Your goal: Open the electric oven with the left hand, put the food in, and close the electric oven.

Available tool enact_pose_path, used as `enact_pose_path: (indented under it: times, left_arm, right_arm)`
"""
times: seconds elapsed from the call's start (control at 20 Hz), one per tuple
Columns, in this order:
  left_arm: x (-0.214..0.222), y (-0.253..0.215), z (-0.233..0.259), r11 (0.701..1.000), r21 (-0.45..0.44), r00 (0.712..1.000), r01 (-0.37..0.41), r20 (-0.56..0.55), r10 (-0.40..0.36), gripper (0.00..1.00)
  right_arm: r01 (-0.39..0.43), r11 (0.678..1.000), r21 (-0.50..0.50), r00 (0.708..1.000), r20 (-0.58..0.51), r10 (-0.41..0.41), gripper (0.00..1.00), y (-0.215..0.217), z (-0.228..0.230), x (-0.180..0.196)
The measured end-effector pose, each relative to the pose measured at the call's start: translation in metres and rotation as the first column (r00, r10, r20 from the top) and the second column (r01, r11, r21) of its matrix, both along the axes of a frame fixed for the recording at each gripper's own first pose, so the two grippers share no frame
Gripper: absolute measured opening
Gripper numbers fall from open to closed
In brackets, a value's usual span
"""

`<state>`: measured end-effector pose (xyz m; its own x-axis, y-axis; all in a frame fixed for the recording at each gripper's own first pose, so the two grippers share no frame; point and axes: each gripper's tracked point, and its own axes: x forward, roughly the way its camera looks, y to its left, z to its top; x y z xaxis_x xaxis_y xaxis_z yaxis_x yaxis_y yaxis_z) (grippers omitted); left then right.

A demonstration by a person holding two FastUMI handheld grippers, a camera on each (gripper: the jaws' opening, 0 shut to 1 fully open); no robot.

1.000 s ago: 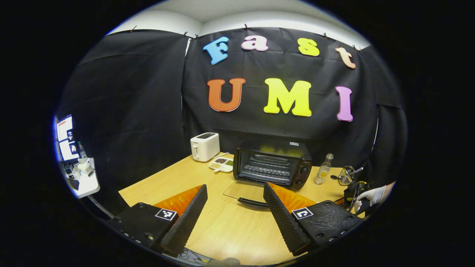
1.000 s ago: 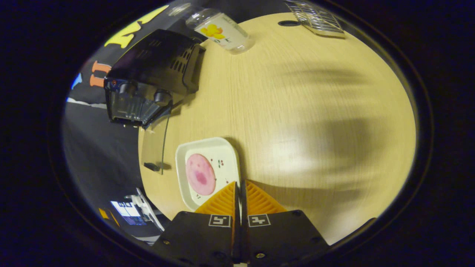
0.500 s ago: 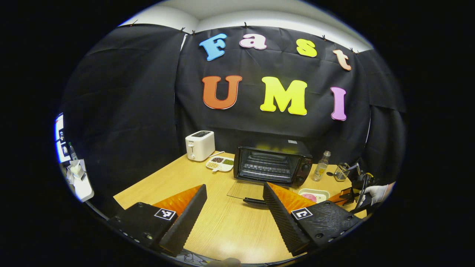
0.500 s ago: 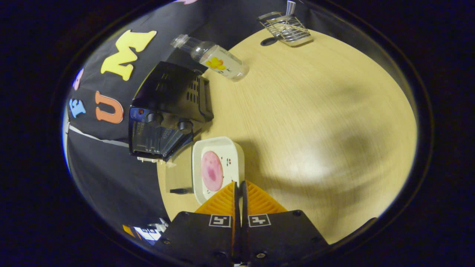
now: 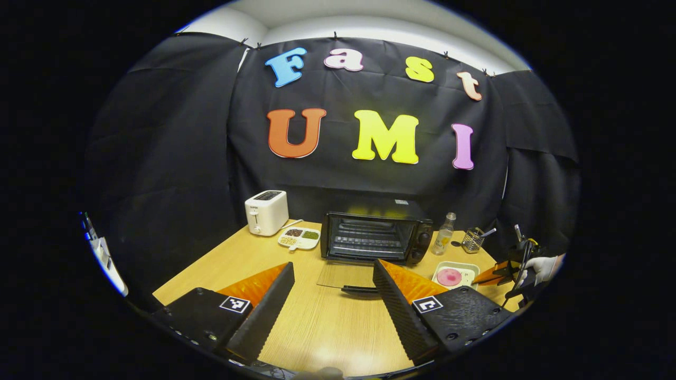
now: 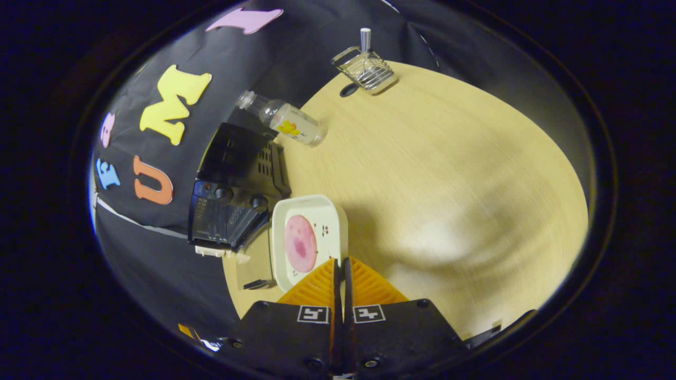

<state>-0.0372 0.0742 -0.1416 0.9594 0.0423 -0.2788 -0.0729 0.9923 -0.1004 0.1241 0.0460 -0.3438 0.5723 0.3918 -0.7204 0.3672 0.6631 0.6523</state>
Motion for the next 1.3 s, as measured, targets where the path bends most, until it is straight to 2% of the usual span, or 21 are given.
enact_pose_path:
  times: [0.25,0.45,0.6,0.7,1.0,1.3]
  left_arm:
    - [0.007,-0.009,-0.002,0.997,0.01,0.997,0.08,0.006,-0.08,0.96]
    - [0.006,-0.009,-0.004,0.994,0.015,0.994,0.112,0.0,-0.112,0.96]
    - [0.0,-0.005,-0.006,0.993,0.025,0.993,0.118,-0.01,-0.118,0.95]
    - [-0.004,0.002,-0.006,0.993,0.036,0.994,0.111,-0.021,-0.111,0.96]
    - [-0.019,0.03,0.002,0.997,0.047,0.998,0.058,-0.014,-0.057,0.96]
    - [-0.025,0.046,-0.004,0.999,0.035,0.999,0.017,-0.037,-0.016,0.96]
  right_arm:
    - [0.103,0.993,0.063,0.994,0.027,-0.105,0.04,0.021,0.025,-0.017]
    - [0.156,0.977,0.144,0.985,0.048,-0.164,0.04,0.07,0.047,-0.028]
    - [0.197,0.965,0.175,0.976,0.056,-0.21,0.04,0.113,0.05,-0.021]
    - [0.208,0.962,0.177,0.974,0.053,-0.221,0.04,0.137,0.049,-0.017]
    - [0.164,0.967,0.194,0.985,0.03,-0.173,0.04,0.216,0.04,0.001]
    - [0.163,0.966,0.203,0.984,0.038,-0.174,0.04,0.262,0.03,0.034]
